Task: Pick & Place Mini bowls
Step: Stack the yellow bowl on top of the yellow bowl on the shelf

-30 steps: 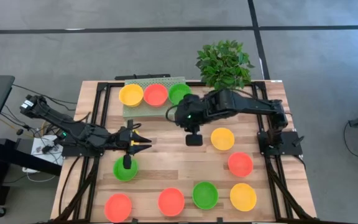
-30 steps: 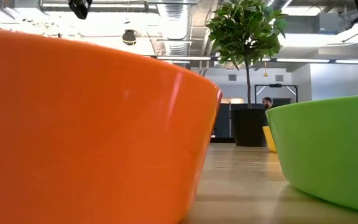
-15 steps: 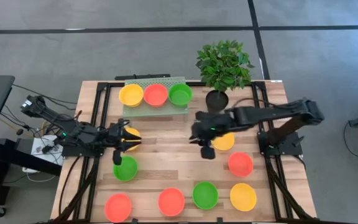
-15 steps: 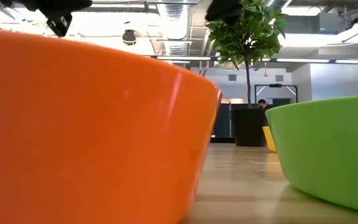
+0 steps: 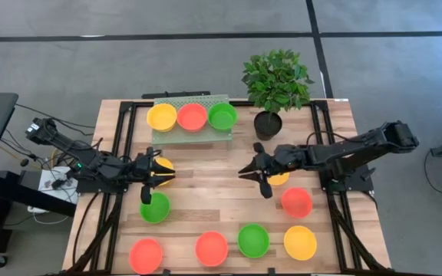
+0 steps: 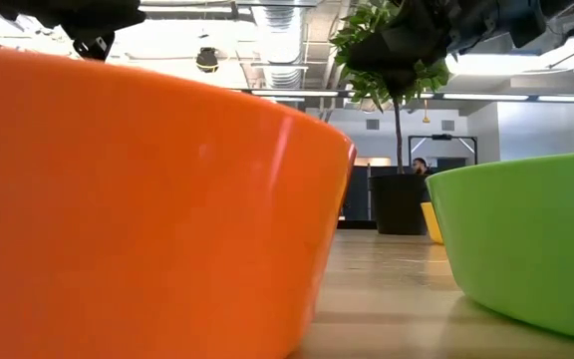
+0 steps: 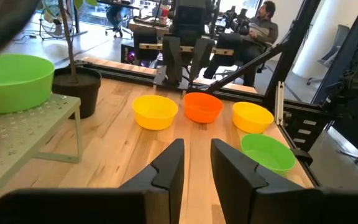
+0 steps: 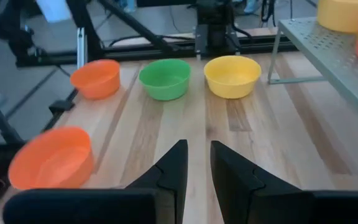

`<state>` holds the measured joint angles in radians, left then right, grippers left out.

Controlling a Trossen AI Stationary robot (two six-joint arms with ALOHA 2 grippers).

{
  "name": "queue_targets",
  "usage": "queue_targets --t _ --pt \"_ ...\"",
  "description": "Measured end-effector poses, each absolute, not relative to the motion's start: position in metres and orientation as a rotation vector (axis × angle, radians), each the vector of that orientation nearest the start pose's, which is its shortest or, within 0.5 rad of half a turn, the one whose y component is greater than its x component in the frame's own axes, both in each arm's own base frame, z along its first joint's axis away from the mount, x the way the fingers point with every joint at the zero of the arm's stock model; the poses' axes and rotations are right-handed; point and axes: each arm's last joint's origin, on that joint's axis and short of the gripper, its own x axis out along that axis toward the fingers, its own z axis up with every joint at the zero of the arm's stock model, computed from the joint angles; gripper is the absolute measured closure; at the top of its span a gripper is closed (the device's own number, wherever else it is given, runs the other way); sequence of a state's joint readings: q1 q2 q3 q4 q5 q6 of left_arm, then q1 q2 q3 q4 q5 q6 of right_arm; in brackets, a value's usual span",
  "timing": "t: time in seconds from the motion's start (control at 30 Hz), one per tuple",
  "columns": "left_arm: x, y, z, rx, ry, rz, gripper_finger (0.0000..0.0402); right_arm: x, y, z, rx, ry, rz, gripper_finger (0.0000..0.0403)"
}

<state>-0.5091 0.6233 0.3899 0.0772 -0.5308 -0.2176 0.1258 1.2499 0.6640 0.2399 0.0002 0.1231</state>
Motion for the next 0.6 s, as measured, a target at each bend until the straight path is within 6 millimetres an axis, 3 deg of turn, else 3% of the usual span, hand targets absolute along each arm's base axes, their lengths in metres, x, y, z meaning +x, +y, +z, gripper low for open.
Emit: queue_targets --t 0.6 --pt "0.138 -0.060 0.246 -0.142 0.125 0.035 0.0321 0.262 0.044 0.236 0.128 0.355 0.138 0.0338"
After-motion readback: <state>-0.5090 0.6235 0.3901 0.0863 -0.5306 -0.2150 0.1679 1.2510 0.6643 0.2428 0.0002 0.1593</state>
